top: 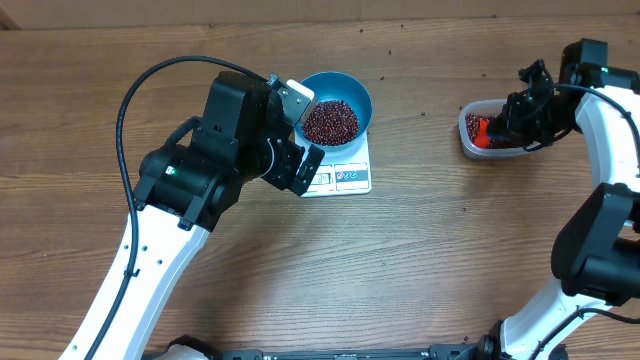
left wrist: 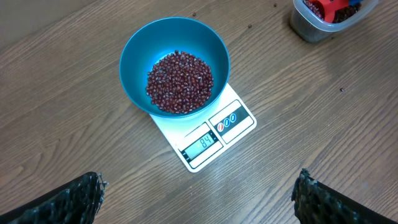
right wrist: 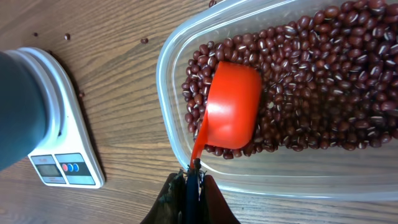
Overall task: Scoop item into bowl and weigh 150g on scale
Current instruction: 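Dip the red scoop into the beans with the right gripper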
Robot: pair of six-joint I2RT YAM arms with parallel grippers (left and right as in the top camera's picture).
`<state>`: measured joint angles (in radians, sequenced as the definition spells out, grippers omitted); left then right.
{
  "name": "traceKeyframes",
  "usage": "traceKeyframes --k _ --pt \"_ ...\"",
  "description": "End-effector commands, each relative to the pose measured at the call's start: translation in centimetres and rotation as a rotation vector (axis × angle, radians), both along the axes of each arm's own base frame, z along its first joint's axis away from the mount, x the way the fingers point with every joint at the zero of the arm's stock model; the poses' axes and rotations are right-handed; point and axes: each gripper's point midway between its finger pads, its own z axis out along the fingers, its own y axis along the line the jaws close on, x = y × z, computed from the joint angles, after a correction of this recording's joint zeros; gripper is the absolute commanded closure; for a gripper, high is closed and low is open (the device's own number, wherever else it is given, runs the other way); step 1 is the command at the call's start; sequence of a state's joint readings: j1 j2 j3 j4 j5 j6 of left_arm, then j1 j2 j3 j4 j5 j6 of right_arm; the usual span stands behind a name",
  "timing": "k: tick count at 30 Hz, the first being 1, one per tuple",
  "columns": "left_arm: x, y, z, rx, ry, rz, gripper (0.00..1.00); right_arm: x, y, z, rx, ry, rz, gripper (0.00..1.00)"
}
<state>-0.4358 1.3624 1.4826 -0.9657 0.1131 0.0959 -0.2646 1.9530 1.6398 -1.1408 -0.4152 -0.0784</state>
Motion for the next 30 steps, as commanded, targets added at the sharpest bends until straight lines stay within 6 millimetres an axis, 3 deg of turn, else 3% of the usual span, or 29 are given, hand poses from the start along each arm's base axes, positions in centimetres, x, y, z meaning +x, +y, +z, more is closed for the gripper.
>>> traceKeyframes --k 1,14,30 --pt "0.2 0.0 0.0 -0.011 0.006 0.007 0.00 0.2 0.7 0.5 0.107 -0.025 -0.004 0.96" --pt "0.2 0.0 0.1 -0.011 0.006 0.007 0.00 0.1 -3.1 1.8 0.230 -0.088 -0.108 0.96" --pt "0.2 0.0 0.0 -0.011 0.006 0.007 0.00 0.0 -3.4 2.7 0.303 -0.108 -0.129 0.96"
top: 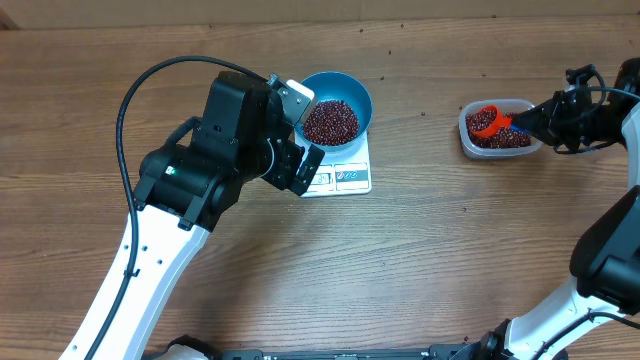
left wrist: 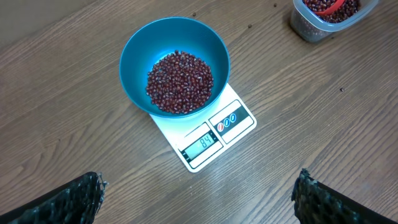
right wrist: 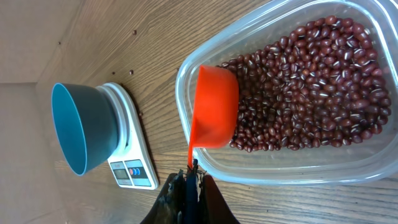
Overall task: Scoop item into bowl and weigh 150g on scale
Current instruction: 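Dip the red scoop into the beans with the right gripper, then carry the filled scoop over the teal bowl and tip beans in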
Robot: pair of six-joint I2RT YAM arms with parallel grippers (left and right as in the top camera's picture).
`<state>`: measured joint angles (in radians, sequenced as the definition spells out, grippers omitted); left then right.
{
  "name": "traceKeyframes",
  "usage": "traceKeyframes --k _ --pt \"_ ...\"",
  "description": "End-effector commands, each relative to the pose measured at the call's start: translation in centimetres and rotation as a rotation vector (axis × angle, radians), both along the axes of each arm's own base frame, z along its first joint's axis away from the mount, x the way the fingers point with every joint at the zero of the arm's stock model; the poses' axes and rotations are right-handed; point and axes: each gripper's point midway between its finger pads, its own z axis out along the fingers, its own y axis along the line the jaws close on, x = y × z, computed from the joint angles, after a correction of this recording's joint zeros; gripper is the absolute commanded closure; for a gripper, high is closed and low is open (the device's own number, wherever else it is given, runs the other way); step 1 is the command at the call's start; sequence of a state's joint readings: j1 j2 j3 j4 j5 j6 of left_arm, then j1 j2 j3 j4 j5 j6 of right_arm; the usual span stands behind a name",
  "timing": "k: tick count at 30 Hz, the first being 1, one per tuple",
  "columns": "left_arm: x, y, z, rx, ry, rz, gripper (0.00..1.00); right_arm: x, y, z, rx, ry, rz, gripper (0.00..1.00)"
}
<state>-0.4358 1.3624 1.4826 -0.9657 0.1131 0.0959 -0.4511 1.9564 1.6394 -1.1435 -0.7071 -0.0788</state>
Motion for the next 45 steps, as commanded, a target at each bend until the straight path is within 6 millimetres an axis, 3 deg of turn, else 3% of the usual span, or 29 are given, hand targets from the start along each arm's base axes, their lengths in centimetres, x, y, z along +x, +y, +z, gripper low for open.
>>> traceKeyframes --k 1,11,22,34,45 --pt "0.2 0.0 0.1 -0.011 0.006 0.007 0.01 0.1 0.1 0.1 0.030 -0.016 0.004 0.96" --pt "0.2 0.0 0.0 -0.011 0.006 0.007 0.00 -0.1 -1.4 1.0 0.088 -0.054 -0.034 0.96" --pt "0.2 0.0 0.0 -0.011 0.006 0.007 0.00 -0.7 0.2 4.6 0.279 -0.238 0.068 0.96" --pt "0.2 0.0 0.0 -0.011 0.006 0.007 0.00 -0.8 5.9 6.3 0.383 -0.265 0.205 0.96" --pt "0.2 0.0 0.0 -0.011 0.006 0.007 0.00 -0.3 14.4 7.6 0.407 -0.272 0.411 0.96"
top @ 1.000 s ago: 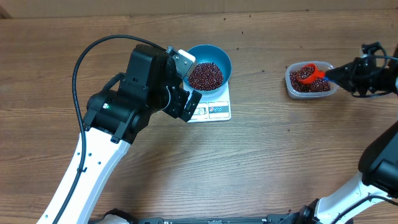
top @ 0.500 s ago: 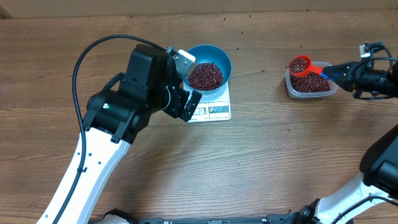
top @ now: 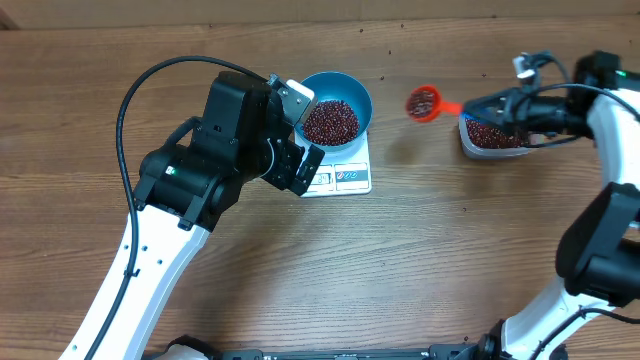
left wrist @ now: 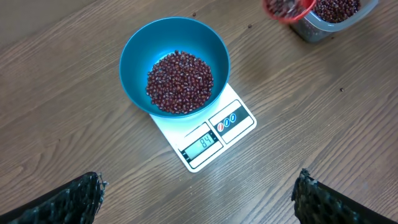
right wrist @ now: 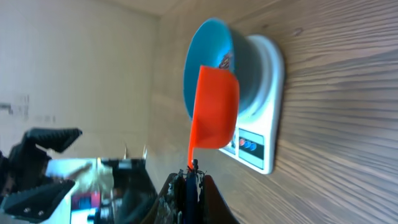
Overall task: Scoop item into bowl and weigh 150g on scale
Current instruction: 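Carry the filled scoop over the teal bowl and tip beans in, then hold the scoop tipped over the bowl to empty remaining beans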
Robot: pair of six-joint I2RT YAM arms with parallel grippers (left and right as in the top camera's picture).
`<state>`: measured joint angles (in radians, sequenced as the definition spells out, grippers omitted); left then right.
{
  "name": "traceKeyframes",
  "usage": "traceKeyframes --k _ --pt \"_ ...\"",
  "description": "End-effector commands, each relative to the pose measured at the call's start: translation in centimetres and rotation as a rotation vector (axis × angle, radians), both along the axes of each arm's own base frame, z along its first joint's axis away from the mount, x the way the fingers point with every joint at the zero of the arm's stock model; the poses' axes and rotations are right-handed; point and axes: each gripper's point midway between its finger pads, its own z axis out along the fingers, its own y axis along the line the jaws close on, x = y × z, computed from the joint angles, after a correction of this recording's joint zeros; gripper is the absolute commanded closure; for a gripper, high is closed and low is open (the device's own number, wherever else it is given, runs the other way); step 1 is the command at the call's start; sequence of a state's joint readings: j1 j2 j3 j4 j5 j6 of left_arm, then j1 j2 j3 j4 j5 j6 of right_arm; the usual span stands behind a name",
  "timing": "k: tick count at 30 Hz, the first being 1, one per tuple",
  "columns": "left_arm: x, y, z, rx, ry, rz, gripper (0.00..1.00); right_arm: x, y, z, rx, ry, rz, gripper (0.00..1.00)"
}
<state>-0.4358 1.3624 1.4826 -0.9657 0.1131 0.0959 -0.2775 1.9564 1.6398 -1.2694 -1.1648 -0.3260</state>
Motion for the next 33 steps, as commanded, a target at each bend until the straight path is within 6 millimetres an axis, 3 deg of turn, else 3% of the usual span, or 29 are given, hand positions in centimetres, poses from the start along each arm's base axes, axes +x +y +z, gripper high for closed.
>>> traceKeyframes --k 1,8,12,16,21,33 --pt "0.2 0.0 0.1 -0.011 0.006 0.007 0.00 0.6 2.9 1.7 0.028 -0.045 0.059 0.96" --pt "0.2 0.0 0.0 -0.011 0.006 0.007 0.01 1.8 8.6 1.6 -0.071 -0.053 0.128 0.96" --pt "0.2 0.0 0.1 -0.011 0.006 0.007 0.00 2.5 11.1 1.3 -0.245 -0.076 0.127 0.96" --pt "0.2 0.0 0.0 -0.011 0.006 0.007 0.01 3.2 12.8 2.4 -0.409 -0.137 0.094 0.96" --pt "0.2 0.0 0.1 -0.011 0.006 0.007 0.00 3.7 14.3 4.1 -0.599 -0.240 0.058 0.96" --pt "0.2 0.0 0.1 -0.011 0.006 0.007 0.00 2.8 16.3 3.8 -1.036 -0.375 -0.015 0.96"
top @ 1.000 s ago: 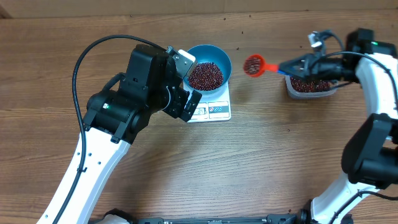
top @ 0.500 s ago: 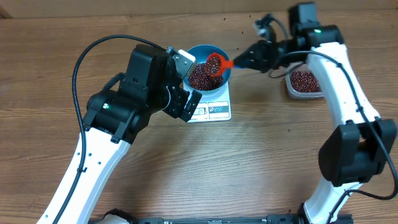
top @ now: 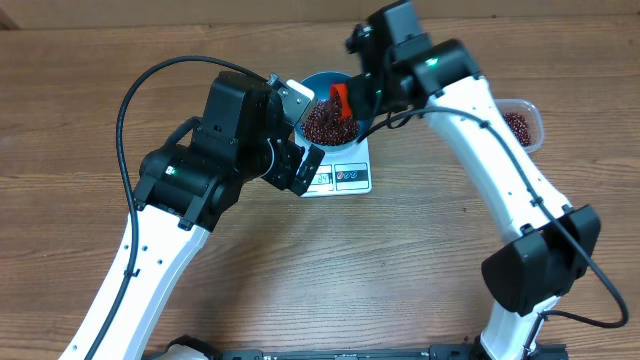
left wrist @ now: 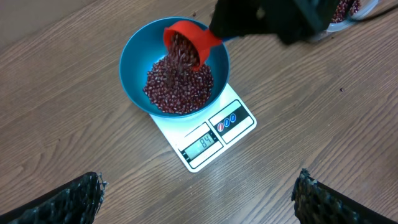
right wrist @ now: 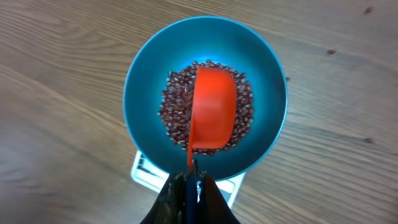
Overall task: Scoop item into bowl and weigh 150g on scale
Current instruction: 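Hold the scoop tipped over the bowl to empty remaining beans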
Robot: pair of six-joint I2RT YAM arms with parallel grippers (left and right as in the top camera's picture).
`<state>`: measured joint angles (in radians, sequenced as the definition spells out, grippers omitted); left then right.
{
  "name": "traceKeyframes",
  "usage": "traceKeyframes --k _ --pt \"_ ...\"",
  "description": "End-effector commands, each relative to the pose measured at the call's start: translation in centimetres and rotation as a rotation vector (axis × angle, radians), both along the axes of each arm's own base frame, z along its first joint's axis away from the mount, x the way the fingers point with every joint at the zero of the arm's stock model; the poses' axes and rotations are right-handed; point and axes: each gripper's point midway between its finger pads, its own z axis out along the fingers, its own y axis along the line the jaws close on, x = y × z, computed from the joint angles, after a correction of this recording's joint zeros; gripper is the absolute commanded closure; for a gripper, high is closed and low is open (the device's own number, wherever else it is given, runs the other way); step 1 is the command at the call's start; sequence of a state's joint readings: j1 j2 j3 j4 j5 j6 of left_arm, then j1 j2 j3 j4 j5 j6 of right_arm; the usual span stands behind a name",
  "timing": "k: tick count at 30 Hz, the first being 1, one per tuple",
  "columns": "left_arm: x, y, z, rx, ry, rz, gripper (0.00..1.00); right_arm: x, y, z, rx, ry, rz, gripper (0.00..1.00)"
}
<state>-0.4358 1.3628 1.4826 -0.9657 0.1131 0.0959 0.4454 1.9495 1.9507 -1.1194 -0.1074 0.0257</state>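
Observation:
A blue bowl [top: 357, 92] of red beans [left wrist: 177, 87] stands on a white scale [left wrist: 214, 134] whose display reads 84. My right gripper [right wrist: 189, 180] is shut on the handle of an orange scoop [right wrist: 213, 109], which is tipped over the bowl with beans spilling from it [left wrist: 186, 45]. The clear bean container [top: 522, 120] sits at the right, partly hidden by the right arm. My left gripper [left wrist: 199, 193] hangs open above the table in front of the scale, holding nothing.
The right arm reaches across the table from lower right to the bowl. The left arm's body stands just left of the scale. A few stray beans lie on the wood behind the bowl.
The right gripper has moved left with the scoop from between container and bowl to over the bowl. The scoop is now tipped and beans are falling in. The left arm is unchanged.
The scoop lay mouth-down in the container's beans, held by my right gripper. Then it was lifted, filled, at the container's left end. Then it hung midway toward the scale. Now it is tipped over the bowl. The display has stayed at 84.

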Motion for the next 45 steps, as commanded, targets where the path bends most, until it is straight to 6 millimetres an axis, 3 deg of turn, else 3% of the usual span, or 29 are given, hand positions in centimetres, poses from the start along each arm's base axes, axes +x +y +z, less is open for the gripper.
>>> traceKeyframes --k 1,17,27,45 --pt "0.2 0.0 0.1 -0.011 0.006 0.007 0.01 0.8 -1.3 3.3 -0.152 -0.169 -0.078 0.96" --pt "0.2 0.0 0.1 -0.011 0.006 0.007 0.00 0.4 -0.7 3.5 -0.207 -0.205 -0.078 0.96" --pt "0.2 0.0 0.1 -0.011 0.006 0.007 0.00 -0.5 0.9 4.5 -0.108 -0.186 -0.022 0.96" --pt "0.2 0.0 0.1 -0.011 0.006 0.007 0.01 -0.1 -0.3 4.9 -0.182 -0.231 -0.096 0.96"
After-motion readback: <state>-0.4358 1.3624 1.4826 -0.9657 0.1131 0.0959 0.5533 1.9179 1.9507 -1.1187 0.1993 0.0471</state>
